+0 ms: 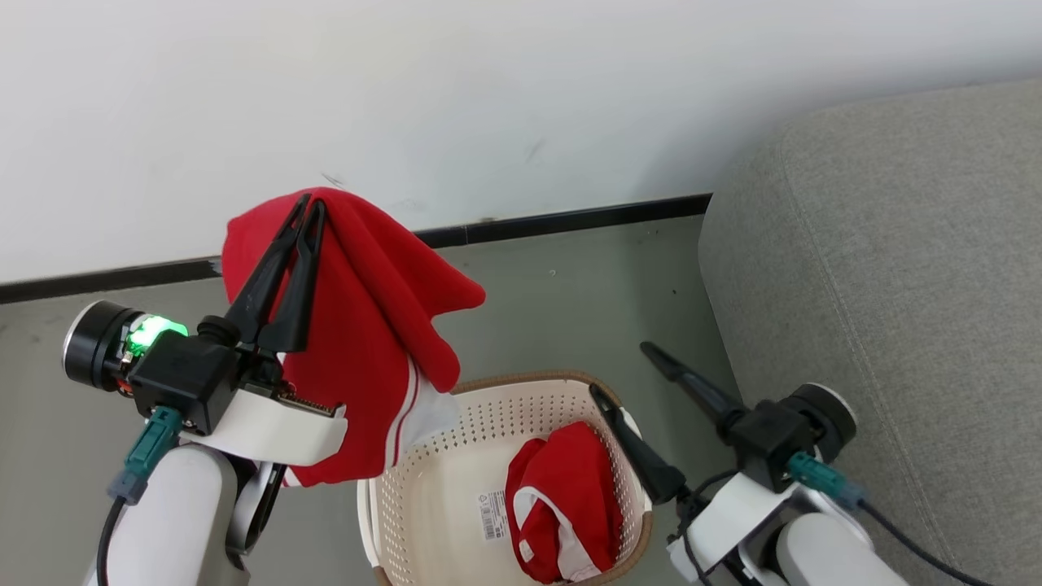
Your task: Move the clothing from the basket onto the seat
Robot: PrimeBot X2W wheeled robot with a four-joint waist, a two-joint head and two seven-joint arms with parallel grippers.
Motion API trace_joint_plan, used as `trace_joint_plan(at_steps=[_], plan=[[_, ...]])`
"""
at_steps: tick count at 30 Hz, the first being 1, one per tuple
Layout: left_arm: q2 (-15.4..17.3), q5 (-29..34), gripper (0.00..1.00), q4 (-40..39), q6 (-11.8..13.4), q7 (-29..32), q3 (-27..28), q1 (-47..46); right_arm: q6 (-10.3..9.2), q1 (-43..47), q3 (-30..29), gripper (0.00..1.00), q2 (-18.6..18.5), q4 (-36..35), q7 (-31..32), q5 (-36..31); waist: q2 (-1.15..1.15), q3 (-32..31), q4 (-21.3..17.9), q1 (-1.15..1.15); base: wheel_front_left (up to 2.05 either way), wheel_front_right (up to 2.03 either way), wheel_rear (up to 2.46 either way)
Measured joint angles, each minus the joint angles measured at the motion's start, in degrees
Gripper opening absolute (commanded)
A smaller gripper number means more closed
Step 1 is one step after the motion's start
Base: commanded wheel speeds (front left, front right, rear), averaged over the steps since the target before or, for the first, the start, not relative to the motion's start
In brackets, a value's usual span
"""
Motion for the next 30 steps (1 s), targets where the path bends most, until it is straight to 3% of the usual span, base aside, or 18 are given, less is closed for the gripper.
trace_joint_plan(at_steps=[7, 21, 30], plan=[[0.0, -0.1, 0.00, -1.7, -0.5, 2.4, -1.3, 2.1, 0.01, -0.1, 8.8, 1.00, -1.1, 0.8, 0.0, 1.4, 0.00, -4.0, 0.2, 0.00, 0.00, 0.00, 0.00], [-1.2, -1.1, 0.00, -6.3, -1.4, 8.3, -5.9, 4.7, 0.01, -5.2, 20.9, 1.00, -1.0, 6.4, 0.0, 4.0, 0.00, -10.4, 1.4, 0.00, 0.00, 0.00, 0.00], [-2.7, -2.0, 0.00, -7.1, -1.5, 10.9, -8.3, 6.6, 0.01, -7.6, 23.9, 1.00, -0.5, 12.3, 0.0, 3.9, 0.00, -12.5, 2.5, 0.00, 0.00, 0.00, 0.00]])
